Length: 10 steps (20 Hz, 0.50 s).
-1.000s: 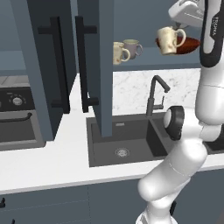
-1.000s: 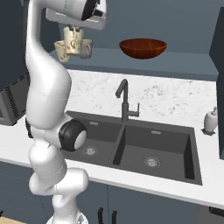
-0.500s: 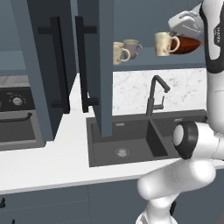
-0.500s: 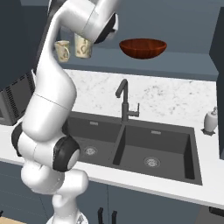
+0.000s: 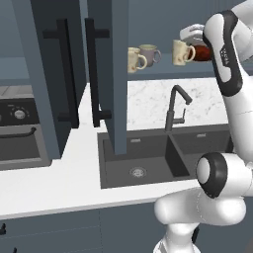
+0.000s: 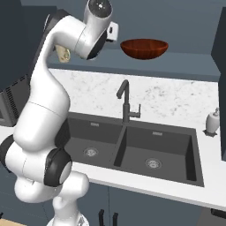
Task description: Gather all objects into one cabinet and sort the glasses and bowls to opposite sides.
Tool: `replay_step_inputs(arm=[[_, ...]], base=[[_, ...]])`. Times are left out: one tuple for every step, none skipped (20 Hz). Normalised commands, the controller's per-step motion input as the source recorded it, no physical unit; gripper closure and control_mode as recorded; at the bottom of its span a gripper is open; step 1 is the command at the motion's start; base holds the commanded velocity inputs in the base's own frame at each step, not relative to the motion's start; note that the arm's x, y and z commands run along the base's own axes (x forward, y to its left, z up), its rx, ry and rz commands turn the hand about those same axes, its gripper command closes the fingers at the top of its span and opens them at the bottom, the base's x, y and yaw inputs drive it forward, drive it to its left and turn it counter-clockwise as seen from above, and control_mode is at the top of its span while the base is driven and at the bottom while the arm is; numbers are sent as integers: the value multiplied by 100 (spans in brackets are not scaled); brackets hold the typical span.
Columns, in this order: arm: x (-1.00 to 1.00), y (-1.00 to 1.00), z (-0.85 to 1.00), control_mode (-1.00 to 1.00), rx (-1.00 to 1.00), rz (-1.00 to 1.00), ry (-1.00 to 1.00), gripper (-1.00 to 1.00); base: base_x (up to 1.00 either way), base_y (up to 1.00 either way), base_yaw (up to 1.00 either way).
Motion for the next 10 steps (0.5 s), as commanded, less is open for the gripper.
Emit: replay_step_inputs(arm=[[0, 0, 0, -100, 0, 0, 0, 100], [1, 0, -6, -100, 2, 0, -1, 100], [14, 3, -11, -100, 2, 0, 0, 100], [21, 0, -23, -100, 2, 0, -6, 100], [30, 0, -22, -100, 1, 1, -6, 100], [34, 0, -20, -100, 0, 1, -6, 100], [41, 0, -14, -100, 0, 2, -5, 100], [43, 0, -13, -100, 0, 2, -5, 100], [43, 0, -10, -100, 0, 2, -5, 100], [44, 0, -8, -100, 0, 3, -5, 100]], base=[[0, 0, 0], [0, 0, 0], [0, 0, 0], [0, 0, 0], [0, 0, 0], [0, 0, 0], [0, 0, 0], [0, 0, 0], [0, 0, 0], [0, 0, 0]])
